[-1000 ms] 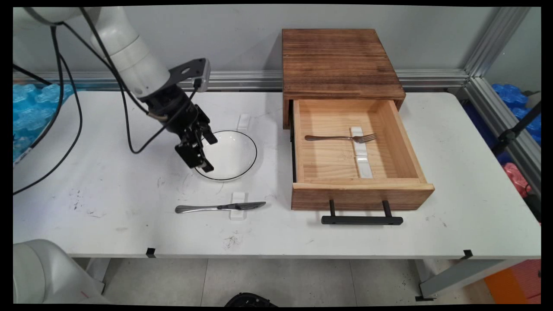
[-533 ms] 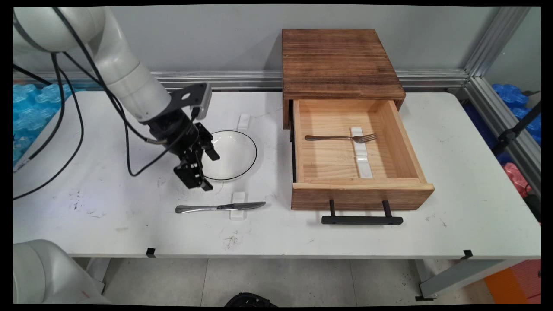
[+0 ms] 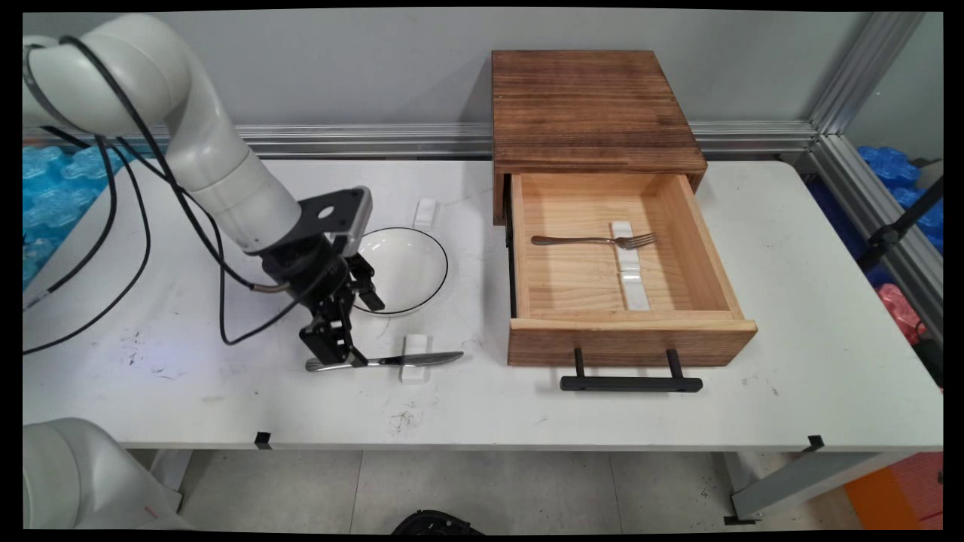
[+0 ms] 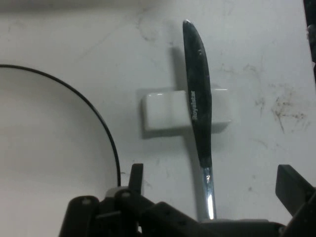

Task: Pick up the knife from the right of the white plate

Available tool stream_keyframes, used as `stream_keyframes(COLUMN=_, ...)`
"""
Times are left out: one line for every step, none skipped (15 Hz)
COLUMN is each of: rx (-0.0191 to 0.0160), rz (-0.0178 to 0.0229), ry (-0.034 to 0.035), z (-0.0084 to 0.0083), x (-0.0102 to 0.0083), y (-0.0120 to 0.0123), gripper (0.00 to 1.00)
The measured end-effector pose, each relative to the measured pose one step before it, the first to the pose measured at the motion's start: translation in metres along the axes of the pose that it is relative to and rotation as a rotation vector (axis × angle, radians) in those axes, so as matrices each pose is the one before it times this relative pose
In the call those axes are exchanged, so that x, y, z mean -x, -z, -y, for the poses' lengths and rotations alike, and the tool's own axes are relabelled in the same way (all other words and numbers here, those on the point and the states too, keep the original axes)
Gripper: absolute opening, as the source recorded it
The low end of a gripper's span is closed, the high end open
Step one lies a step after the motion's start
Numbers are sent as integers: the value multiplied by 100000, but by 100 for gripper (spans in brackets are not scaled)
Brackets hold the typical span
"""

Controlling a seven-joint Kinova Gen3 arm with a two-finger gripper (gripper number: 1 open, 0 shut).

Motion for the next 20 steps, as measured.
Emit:
stream_keyframes(rx=-153, rz=308, ry=251, z=-168, x=-5, y=-285, gripper=100)
stream_keyframes(rx=-315, rz=455, ry=521, z=-249, x=-46, y=-475, gripper=100)
stream_keyframes(rx=-284, rz=323, ry=463, z=-175, x=-42, y=-342, gripper=100)
stream_keyframes(rx=-323, rz=347, ry=509, z=-160, x=-43, y=-350, gripper=100)
stream_keyframes(rx=-526, rz=501, ry=922, z=-195, x=-62, y=-460, gripper=100)
stream_keyframes(rx=-452, rz=344, ry=689, z=-132, x=-60, y=-320, gripper=100)
stream_keyframes(rx=-440, rz=340, ry=700, z=-129, x=-61, y=-303, gripper=100)
stream_keyframes(rx=-385, rz=271, ry=576, z=-106, x=-41, y=-222, gripper=100)
stream_keyframes(rx=-446, rz=352, ry=600, z=-109, x=-57, y=-249, gripper=100)
stream_keyframes(rx=-527, rz=406, ry=641, z=-120, x=-30, y=-238, gripper=100)
stream_keyframes(rx=-369, rz=339, ry=483, z=-96, x=-9, y=-188, gripper=100)
stream_keyframes(rx=-350, rz=321, ry=383, z=-104, x=-2, y=-189, gripper=100)
stream_keyframes(rx=-200, rz=219, ry=276, z=-76, x=9, y=-153, gripper=100)
stream_keyframes(rx=-229, rz=269, ry=233, z=-90, x=22, y=-185, gripper=100)
stream_keyframes(rx=-121, rz=130, ry=119, z=-48, x=15, y=-109, gripper=100)
stream_keyframes(rx=-167, rz=206, ry=99, z=-58, x=29, y=-139, gripper=100)
stream_keyframes(rx=-109, rz=161, ry=99, z=-49, x=32, y=-143, gripper=100)
stream_keyframes(rx=-116, rz=149, ry=27, z=-38, x=32, y=-138, gripper=100)
stream_keyframes(rx=-89, rz=139, ry=28, z=-18, x=31, y=-140, gripper=100)
stream_keyframes(rx=-91, rz=93, ry=13, z=-6, x=25, y=-117, gripper=100)
